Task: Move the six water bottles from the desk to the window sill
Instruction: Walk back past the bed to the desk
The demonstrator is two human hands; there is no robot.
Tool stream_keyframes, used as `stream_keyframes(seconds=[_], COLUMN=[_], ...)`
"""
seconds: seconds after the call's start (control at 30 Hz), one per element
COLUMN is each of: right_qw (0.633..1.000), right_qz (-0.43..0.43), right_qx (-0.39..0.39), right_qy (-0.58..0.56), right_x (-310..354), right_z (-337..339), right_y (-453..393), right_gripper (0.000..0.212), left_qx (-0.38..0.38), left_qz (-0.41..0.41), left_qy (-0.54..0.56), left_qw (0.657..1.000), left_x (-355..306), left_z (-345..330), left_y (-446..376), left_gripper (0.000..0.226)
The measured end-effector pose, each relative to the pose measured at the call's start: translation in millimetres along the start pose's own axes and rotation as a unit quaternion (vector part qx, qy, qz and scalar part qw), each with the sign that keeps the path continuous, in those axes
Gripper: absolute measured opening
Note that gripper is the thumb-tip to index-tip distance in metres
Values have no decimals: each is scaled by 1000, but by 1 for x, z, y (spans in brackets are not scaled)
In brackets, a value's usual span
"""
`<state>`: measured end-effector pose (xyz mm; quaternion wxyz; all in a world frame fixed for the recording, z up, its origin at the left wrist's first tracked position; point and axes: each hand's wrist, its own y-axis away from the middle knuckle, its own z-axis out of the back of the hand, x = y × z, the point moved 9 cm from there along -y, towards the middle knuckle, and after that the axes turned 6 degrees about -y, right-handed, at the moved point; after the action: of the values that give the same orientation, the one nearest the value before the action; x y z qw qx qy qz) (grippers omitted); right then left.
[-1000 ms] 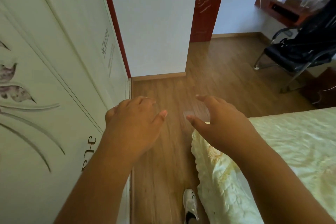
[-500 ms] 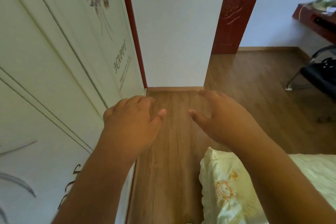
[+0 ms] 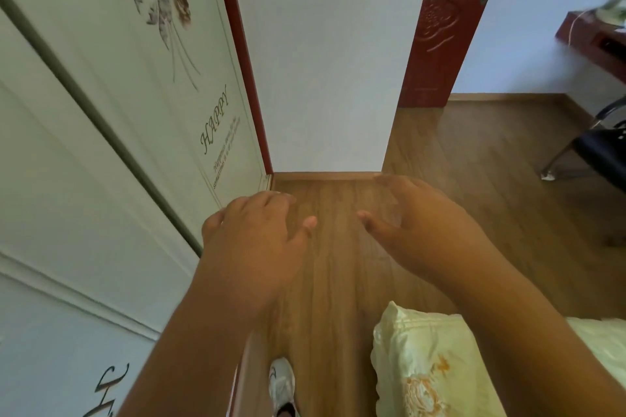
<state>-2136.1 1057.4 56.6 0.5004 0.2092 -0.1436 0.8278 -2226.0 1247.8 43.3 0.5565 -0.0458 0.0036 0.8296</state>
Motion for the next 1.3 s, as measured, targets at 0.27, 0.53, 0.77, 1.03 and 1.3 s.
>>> stream_keyframes(seconds=[0.27,0.53,0.77,1.03,1.3], right_qw=[998,992,988,991,994], right_qz=[-56,-113,-143,-126,-97], right_qx=[-31,-60,-52,-51,-48], right_qy=[17,13,13,12,-6], right_x=[-4,9,5,-5,-36], right_z=[-10,-12,-27,-31,-2], right_y=[-78,-165,-200,-259,-342], right_gripper=[68,69,70,69,70], left_qx=[20,28,75,73,5], left_qz=[-67,-111,-131,-119,-112], left_qy=[13,27,20,10,-8], left_qw=[997,993,988,990,994], left_x=[3,23,28,30,-2], left_z=[-11,-2,-19,-32,-11], left_y=[-103,-213,-262,-318,-388], left_gripper=[55,58,64,62,55])
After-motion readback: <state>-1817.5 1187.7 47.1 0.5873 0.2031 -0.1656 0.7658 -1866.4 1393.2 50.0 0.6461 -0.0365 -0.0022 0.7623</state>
